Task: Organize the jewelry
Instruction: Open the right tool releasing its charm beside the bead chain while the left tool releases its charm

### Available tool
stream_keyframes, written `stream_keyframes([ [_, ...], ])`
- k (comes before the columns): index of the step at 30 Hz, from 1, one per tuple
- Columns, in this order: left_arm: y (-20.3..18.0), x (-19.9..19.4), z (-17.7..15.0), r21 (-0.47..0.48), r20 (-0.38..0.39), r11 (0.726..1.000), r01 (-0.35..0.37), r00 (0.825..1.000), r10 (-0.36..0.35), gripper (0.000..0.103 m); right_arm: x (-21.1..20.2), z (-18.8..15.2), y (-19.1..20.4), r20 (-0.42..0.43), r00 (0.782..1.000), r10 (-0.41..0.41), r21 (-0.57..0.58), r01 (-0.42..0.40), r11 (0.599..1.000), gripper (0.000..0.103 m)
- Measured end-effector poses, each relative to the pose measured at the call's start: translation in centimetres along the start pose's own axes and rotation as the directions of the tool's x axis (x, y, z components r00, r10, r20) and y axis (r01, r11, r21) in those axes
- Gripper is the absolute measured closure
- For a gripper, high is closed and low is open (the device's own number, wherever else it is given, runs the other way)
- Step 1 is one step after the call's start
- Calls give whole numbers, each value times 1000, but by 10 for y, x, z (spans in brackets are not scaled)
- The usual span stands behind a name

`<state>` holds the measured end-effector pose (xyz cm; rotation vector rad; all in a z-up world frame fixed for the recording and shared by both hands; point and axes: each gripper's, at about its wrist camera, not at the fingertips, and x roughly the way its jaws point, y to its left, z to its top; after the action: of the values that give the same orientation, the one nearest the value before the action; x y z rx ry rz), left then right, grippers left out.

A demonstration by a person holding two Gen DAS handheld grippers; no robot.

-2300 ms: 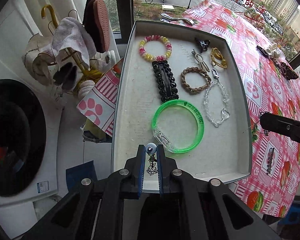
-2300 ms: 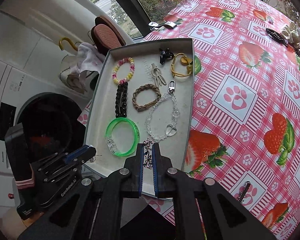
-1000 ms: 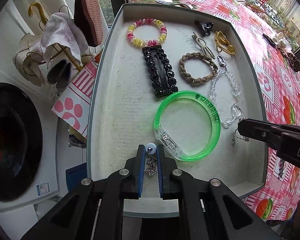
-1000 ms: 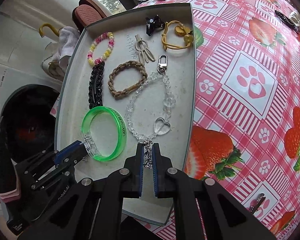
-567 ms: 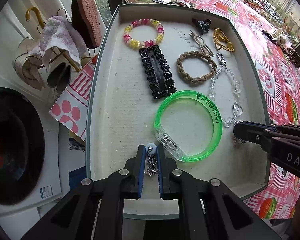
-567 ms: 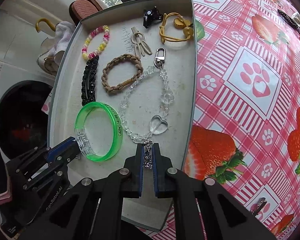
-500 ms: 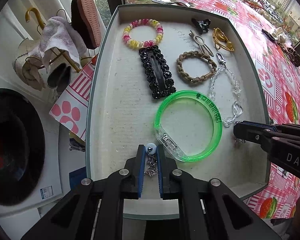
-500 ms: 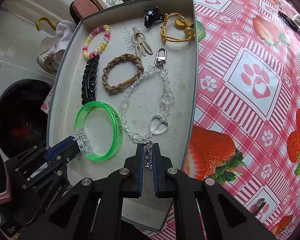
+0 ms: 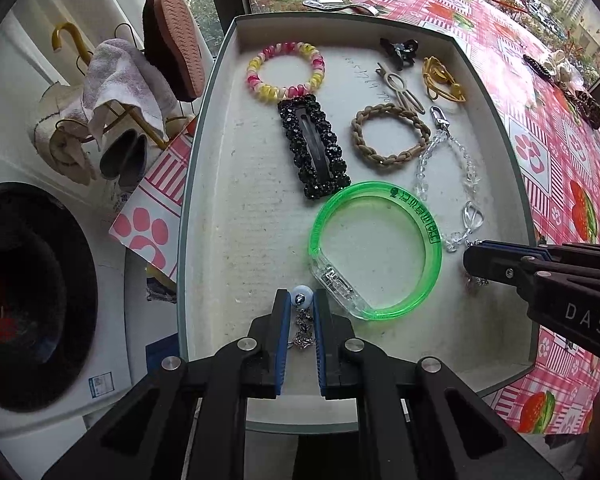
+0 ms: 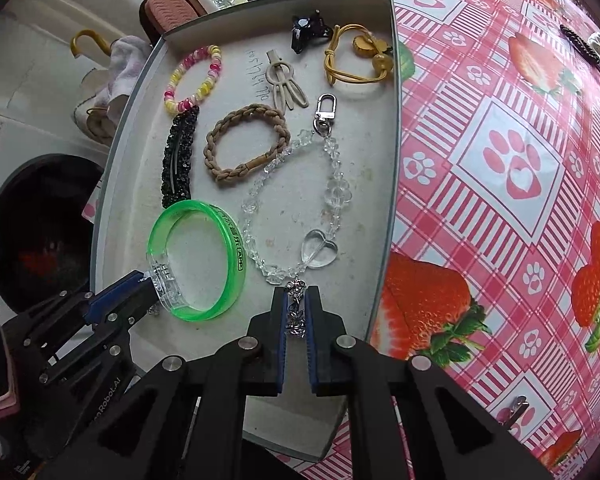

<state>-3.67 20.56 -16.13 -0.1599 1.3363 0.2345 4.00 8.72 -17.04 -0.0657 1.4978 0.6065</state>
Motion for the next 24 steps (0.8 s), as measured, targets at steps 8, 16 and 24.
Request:
stream_keyframes([
  [8,2,-9,1,3,-7,1000,-6,1000,6,85,-14,4,5,16,1000,21,-1,-21,1000,70],
  [16,4,-22,1,5,-17,1000,-3,1000,4,85,-40,1,9,37,999,25,10,-25,1000,61],
  [24,5,-38,0,17,-13,1000,-3,1000,4,85,-59,-9,7,28,1000,-11,37,9,999,56],
])
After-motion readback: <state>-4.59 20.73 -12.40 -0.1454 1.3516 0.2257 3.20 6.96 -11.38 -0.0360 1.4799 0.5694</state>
